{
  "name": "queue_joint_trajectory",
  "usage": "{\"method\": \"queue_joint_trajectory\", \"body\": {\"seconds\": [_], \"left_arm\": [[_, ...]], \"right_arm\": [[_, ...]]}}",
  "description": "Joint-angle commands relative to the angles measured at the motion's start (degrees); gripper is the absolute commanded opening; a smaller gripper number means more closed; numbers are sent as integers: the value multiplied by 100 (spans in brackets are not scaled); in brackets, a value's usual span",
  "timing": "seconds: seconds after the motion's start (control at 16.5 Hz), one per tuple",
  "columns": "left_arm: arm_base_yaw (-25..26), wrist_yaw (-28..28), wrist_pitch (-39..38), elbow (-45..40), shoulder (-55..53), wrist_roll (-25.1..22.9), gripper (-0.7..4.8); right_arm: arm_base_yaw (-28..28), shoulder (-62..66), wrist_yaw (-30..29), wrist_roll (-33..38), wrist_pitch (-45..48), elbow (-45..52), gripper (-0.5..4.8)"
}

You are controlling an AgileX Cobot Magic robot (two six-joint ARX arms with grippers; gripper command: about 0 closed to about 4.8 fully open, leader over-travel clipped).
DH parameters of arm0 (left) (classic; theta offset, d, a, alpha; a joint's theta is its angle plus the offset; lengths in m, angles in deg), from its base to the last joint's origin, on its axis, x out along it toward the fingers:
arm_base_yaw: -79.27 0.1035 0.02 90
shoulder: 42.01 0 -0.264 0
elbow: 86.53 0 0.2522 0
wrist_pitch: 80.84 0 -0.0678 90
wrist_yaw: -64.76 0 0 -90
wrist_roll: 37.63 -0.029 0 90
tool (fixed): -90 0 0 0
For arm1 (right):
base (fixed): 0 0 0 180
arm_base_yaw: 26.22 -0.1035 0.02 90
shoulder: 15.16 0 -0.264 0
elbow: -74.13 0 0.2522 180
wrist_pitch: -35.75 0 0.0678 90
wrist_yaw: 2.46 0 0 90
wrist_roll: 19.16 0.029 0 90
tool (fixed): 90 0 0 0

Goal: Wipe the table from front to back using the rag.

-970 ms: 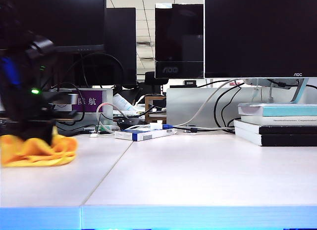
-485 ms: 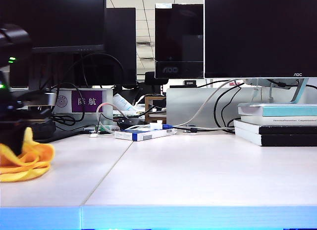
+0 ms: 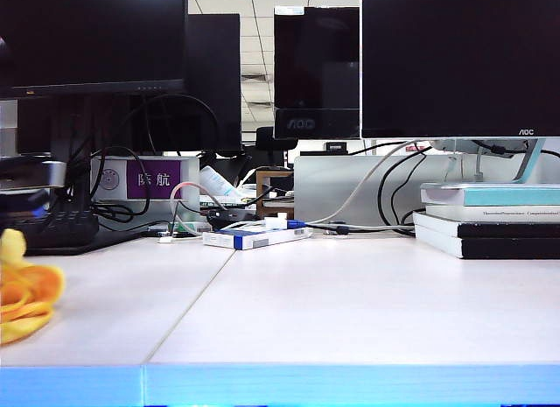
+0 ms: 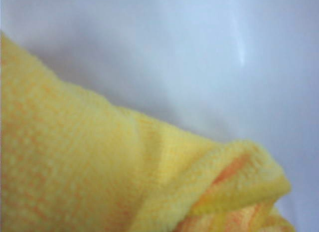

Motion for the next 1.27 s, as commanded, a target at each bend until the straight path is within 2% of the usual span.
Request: {"method": "queue_joint_trajectory", "body": {"seconds": [0.06, 0.42, 0.85, 0.91, 1.03, 1.09, 1.27], "left_arm": [[-52, 192, -1241, -208, -17, 190, -6], [-55, 170, -1515, -271, -15, 116, -6], [-52, 63, -1325, -131, 332, 129, -4], [-52, 61, -1375, -22, 404, 129, 33], [-52, 61, -1429, 219, 426, 179, 245], [-52, 44, -1421, 337, 424, 179, 290], [-52, 39, -1255, 782, 424, 192, 286]], "right_arm": [[-4, -20, -81, -17, 111, -31, -1], [-7, -20, -98, -17, 109, -31, -1], [-4, -17, -98, -15, 105, -31, -1], [-4, -17, -101, -15, 103, -31, -1], [-4, -17, -116, -15, 105, -31, -1], [-7, -17, -118, -15, 103, -31, -1], [-4, -15, -116, -15, 103, -31, -1]]}}
